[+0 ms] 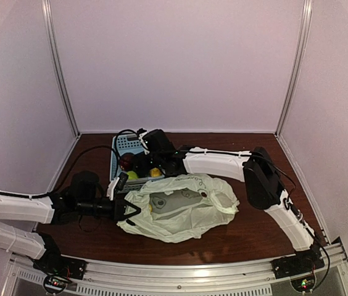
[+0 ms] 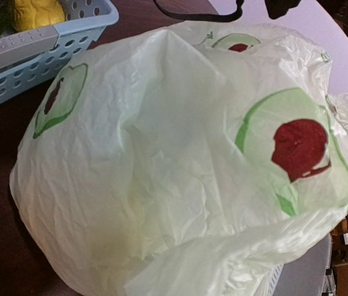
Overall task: Untie the knot of the plastic bag and take out the fruit
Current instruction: Place the fake fruit in the bin, then reach into the gripper in the takeout bag.
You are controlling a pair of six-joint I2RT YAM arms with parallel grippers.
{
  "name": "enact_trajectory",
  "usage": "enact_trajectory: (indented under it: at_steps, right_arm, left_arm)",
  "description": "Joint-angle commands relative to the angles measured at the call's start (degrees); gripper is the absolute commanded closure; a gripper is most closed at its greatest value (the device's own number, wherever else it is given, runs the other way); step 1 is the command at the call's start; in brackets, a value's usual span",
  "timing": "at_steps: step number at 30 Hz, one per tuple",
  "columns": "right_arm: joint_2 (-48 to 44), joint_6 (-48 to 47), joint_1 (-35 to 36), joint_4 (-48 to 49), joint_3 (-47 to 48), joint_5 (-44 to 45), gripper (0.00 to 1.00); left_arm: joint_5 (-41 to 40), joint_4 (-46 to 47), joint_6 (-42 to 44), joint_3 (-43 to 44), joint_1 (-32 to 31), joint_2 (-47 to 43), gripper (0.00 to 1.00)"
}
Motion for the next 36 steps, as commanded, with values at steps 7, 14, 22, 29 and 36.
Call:
enact_trajectory:
  at_steps: [7,14,22,29,36]
  right_arm:
    - [-22.88,-0.56,-0.25,8.40,-17.07,-6.99,0.05]
    - [-39.74,-1.03,-0.01,12.19,-35.26,-11.39,0.06]
    - [-54.41,1.03,2.95,15.24,-54.70,-19.94,0.09]
    - [-53.84,2.54,13.74,11.39,-55.75,-16.83,0.19]
    - [-47.06,6.30,15.18,10.66,-54.52,-13.69,0.32]
  left_arm:
    - [-1.24,1.03,-1.58,0.37,0.75,-0.45,1.00]
    - [-0.03,-0.74,-1.52,2.03,1.85,1.21,1.00]
    - [0.58,-1.71,-0.77,4.07,2.06,2.07,1.00]
    - [0.38,-2.06,-0.95,4.53,2.15,3.09,1.00]
    - [-0.34,-4.45,-0.18,5.69,2.24,2.46,1.00]
